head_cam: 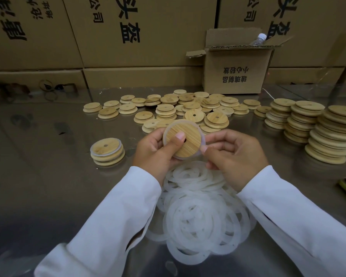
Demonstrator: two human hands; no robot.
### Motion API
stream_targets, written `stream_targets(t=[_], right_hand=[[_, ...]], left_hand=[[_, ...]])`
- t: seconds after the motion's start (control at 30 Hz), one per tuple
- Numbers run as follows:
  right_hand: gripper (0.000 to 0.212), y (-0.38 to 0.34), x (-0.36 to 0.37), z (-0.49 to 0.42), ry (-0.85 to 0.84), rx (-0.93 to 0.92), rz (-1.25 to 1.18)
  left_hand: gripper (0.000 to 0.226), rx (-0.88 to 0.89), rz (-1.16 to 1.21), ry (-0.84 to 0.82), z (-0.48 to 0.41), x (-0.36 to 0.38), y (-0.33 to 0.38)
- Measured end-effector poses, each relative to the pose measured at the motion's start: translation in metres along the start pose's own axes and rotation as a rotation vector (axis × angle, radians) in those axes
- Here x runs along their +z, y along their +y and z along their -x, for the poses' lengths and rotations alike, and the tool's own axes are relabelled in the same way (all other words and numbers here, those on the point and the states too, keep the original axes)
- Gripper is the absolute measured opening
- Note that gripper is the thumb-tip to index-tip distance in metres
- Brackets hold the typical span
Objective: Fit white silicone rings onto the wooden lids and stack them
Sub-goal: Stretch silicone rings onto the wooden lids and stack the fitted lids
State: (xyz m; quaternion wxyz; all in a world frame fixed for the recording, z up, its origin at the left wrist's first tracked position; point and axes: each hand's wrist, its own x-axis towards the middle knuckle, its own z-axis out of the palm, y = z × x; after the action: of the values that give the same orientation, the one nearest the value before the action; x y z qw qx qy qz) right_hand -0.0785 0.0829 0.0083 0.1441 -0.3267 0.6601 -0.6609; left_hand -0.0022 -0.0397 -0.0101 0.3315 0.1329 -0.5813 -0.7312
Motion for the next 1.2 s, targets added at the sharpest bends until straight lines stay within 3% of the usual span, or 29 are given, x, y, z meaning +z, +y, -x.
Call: stream_targets(t=[0.4, 0.53, 0.93, 1.07, 1.2], right_hand=[[0.015, 0.000, -0.002, -0.002, -0.020, 0.082, 0.024], [0.014, 0.001, -0.002, -0.002, -0.011, 0.080, 0.005], [0.016, 0.006, -0.002, -0.002, -0.033, 0.070, -0.035], [0.016, 0.011, -0.004, -0.005, 0.012, 0.089, -0.011], [0.016, 0.015, -0.008, -0.009, 0.070, 0.090, 0.023]], left_hand=[[0.014, -0.015, 0.010, 0.030, 0.001, -0.001, 0.000], [0.024, -0.061, 0.031, 0.009, 0.001, 0.000, 0.001], [0.014, -0.159, 0.036, 0.039, -0.001, -0.001, 0.003], [0.007, -0.010, -0.189, 0.229, -0.003, -0.007, 0.009], [0.008, 0.277, -0.510, 0.657, -0.007, -0.028, 0.020]])
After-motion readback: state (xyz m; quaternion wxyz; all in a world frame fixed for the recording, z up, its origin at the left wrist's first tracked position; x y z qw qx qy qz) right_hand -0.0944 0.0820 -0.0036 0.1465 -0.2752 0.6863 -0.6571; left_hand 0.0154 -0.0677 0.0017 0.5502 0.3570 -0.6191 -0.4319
